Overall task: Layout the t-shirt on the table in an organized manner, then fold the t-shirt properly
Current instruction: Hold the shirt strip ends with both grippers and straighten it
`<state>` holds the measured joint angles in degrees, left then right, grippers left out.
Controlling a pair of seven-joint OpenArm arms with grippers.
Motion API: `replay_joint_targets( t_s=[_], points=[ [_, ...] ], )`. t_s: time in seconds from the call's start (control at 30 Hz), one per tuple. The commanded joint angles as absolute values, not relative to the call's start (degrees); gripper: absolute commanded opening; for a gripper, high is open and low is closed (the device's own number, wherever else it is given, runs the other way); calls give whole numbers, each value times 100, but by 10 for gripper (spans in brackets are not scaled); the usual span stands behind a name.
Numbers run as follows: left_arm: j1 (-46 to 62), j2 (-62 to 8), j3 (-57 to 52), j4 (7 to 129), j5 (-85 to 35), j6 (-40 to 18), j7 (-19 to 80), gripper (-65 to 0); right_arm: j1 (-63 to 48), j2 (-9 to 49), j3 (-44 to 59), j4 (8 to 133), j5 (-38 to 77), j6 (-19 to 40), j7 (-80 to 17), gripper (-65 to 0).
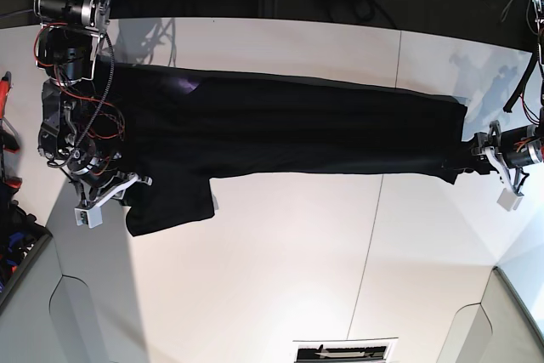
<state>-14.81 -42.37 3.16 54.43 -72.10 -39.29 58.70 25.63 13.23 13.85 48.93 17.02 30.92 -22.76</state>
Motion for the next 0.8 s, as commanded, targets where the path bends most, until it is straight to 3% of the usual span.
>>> replay_joint_targets(
  t_s=[0.0,0.23,0.47,0.57,0.77],
  points=[
    [-1601,-4362,272,5522,-7328,-4000,5802,-379,2709,1369,1385,5048,1717,3157,-2324,-650],
    [-1601,-4366,272,5522,-7275,-4000,5771,-379,2244,1332,1391,6652,2613,3153,-3662,-650],
    [-1601,-4368,272,5522,-7175,-4000,5789,-361,589,1356,1391,9467,2744,3153,-4230,-650],
    [-1601,-4379,272,5522,-7203,-4000,5924,-316,-152,1380,1391,10169,2961,3153,-4259,-650],
    [-1581,-4558,266,5522,-7358,-4000,6029,-315,-1184,1378,1391,10960,2954,3155,-4254,-650]
  ],
)
